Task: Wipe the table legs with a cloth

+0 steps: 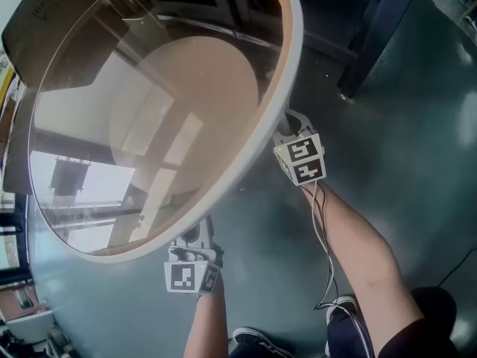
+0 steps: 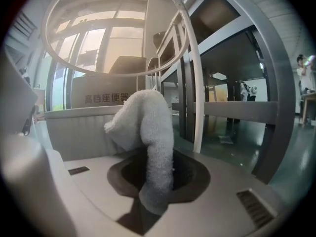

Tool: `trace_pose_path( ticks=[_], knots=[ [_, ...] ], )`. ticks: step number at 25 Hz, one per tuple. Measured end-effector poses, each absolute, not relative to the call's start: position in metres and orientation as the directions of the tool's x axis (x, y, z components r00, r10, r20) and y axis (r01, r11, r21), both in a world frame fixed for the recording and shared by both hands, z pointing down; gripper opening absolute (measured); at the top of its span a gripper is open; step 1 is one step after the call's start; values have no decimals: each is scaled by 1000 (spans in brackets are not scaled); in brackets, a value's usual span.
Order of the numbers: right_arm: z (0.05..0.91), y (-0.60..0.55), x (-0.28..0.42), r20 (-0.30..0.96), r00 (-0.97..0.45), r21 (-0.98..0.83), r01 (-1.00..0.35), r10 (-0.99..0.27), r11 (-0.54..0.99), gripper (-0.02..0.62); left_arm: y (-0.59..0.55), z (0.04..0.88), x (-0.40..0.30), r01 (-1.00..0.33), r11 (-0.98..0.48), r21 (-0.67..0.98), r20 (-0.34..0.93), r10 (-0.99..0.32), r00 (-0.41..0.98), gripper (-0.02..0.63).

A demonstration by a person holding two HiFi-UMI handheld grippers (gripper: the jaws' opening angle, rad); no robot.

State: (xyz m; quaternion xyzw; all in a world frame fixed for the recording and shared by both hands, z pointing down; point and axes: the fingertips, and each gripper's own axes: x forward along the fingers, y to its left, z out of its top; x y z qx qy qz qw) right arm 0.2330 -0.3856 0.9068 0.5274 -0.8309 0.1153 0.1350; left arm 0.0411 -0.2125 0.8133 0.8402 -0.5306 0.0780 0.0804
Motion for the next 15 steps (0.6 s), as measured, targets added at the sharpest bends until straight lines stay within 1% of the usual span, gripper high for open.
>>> trace_pose_path(
  ticks=[7, 11, 15],
  knots=[
    [906, -398, 241, 362, -365, -47, -926, -858, 374, 77, -202, 816, 31, -901, -433, 37, 220, -876, 430, 6],
    [910, -357, 214, 347, -409, -80, -910, -844, 408, 77, -206, 829, 9, -914, -400, 66, 216, -889, 404, 5],
    [918, -316, 179, 338, -419, -91, -906, -842, 414, 77, -211, 846, -9, -924, -361, 125, 195, -904, 379, 6]
  ],
)
